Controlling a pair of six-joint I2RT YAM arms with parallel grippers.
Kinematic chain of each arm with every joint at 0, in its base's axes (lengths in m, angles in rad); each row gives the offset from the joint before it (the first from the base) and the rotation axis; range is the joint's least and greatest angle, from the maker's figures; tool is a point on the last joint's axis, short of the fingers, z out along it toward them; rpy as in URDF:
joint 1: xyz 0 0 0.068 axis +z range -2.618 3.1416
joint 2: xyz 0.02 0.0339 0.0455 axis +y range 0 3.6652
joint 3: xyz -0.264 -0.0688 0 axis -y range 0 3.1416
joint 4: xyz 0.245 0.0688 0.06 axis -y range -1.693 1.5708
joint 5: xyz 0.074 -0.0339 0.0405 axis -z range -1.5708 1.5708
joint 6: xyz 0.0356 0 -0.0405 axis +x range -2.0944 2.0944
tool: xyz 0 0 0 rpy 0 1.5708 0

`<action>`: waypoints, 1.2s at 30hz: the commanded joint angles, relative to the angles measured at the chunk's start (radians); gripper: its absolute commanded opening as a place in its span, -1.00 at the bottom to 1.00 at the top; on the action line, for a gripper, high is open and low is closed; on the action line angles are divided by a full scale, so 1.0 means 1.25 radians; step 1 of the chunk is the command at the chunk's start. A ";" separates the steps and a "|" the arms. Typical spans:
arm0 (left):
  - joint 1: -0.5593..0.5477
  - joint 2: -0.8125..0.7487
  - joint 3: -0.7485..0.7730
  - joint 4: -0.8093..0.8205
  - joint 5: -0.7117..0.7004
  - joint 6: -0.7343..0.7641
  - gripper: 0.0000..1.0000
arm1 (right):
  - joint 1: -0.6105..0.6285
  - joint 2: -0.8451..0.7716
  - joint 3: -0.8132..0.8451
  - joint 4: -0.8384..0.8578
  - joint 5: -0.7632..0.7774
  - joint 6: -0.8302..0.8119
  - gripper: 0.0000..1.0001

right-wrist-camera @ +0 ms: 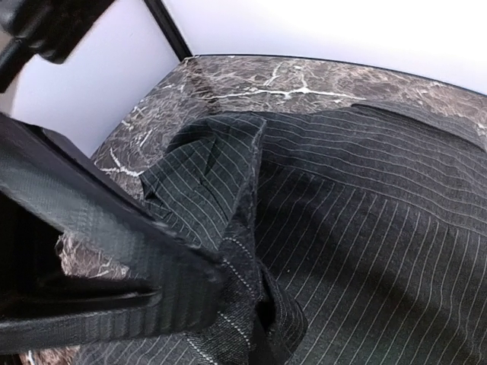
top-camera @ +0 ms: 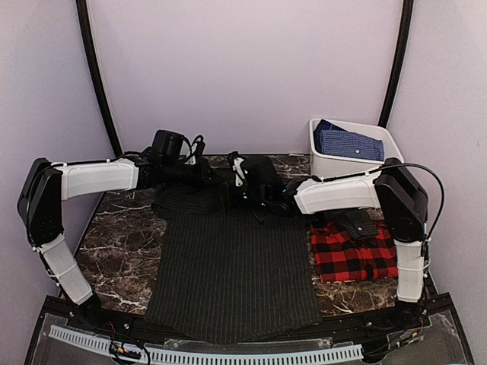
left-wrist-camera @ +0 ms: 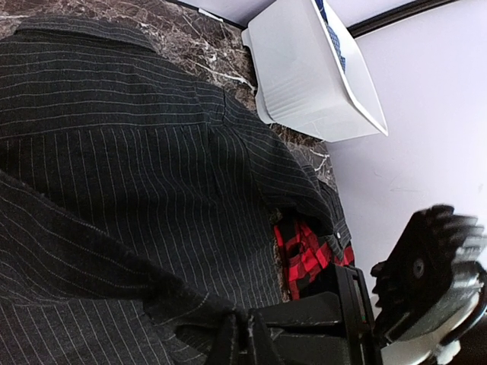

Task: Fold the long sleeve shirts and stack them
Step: Pass from the left arm to the right, then move the flattened shirt to the center of the board.

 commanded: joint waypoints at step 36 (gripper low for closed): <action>0.037 0.099 -0.179 -0.116 -0.216 0.004 -0.36 | -0.226 0.273 0.170 -0.172 -0.173 0.042 -1.00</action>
